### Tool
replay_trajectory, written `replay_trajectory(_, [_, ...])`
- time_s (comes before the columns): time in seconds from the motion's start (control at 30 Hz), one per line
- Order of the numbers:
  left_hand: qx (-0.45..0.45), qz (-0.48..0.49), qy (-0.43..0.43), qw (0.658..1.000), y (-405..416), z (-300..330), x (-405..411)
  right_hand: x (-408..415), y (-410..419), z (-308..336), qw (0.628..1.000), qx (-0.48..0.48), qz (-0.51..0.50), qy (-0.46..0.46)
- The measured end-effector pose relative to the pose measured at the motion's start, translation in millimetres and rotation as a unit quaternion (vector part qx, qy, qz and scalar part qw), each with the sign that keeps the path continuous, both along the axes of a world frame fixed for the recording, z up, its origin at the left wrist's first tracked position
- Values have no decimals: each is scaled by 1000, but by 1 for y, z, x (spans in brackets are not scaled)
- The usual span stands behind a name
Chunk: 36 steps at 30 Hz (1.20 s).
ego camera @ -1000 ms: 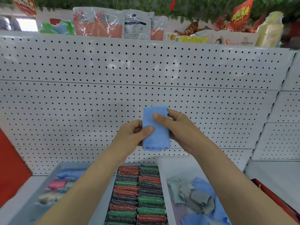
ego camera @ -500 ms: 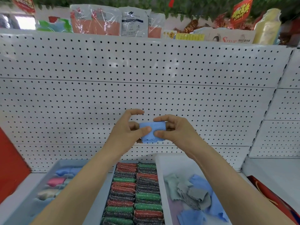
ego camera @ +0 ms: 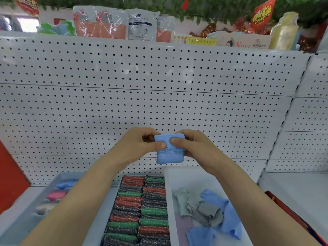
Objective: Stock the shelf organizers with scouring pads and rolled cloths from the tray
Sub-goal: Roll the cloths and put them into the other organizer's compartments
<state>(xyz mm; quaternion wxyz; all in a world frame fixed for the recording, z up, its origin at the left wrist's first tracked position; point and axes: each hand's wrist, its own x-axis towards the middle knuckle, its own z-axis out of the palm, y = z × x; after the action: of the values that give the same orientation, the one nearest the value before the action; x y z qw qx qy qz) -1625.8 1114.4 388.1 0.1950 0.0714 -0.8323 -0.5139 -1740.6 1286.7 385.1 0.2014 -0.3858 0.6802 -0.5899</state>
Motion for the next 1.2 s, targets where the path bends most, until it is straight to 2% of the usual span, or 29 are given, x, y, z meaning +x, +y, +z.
replay_trajectory(0.13, [75,-25,-6,997,11,-8,-4,-1,5,-4,1000,-14,16,-20])
replay_trajectory(0.3, [126,-2,45,991,36,-17,-8,-3,15,-6,998,-30,27,-46])
replay_trajectory(0.47, [202,32,145,968,48,-24,-15,-14,18,-10,980,-100,69,-157])
replay_trajectory(0.6, [288,22,168,943,48,-22,-15,-15,14,-6,962,-117,113,-220])
replay_trajectory(0.77, [175,51,158,970,28,-26,-8,-6,-8,-9,979,-102,70,-162])
replay_trajectory(0.97, [81,53,109,989,-32,-32,23,15,-60,-13,986,-58,42,-149])
replay_trajectory(1.1, [-36,30,33,998,-94,-43,58,37,-120,-26,993,99,41,-56])
replay_trajectory(1.2, [-27,7,-20,999,-146,-67,93,64,-175,-50,976,202,75,21])
